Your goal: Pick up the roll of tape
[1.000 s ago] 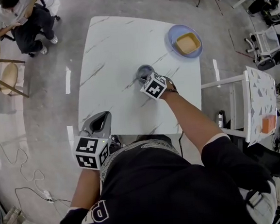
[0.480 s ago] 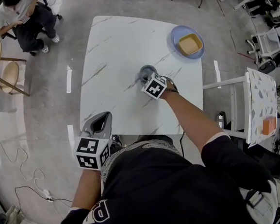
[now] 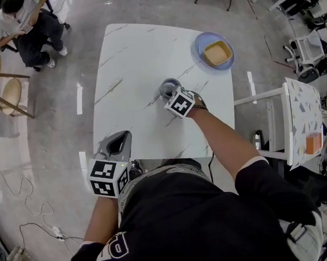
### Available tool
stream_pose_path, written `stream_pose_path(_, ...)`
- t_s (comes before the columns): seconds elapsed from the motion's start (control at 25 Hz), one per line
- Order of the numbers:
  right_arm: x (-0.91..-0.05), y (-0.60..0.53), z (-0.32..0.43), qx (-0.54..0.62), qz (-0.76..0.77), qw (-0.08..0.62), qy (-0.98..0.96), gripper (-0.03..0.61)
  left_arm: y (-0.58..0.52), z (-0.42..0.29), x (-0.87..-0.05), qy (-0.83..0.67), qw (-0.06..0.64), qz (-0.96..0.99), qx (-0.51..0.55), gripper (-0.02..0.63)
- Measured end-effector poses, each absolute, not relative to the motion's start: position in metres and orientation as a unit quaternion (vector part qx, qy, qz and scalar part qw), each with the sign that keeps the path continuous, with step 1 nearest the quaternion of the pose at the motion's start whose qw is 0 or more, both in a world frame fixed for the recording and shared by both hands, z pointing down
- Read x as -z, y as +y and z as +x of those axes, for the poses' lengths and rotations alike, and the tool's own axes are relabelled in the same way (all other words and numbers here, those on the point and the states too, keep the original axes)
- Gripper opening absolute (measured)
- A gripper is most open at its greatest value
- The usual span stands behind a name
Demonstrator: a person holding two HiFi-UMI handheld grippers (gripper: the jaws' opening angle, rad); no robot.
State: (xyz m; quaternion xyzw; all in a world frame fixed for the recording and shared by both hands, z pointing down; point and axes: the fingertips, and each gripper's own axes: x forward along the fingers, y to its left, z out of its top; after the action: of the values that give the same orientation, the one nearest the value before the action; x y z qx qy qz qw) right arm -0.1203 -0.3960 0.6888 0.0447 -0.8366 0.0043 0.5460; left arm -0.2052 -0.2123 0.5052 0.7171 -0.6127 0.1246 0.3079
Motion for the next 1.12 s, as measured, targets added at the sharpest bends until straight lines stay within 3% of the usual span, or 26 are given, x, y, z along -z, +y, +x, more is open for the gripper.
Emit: stream_pose_path(1.12, -0.548, -0.346, -0.104, -0.031, 0.114, 0.389, -0.914, 0.048, -0.248, -0.167, -0.486, -0.558, 0.257, 0.775, -0.149, 0.058)
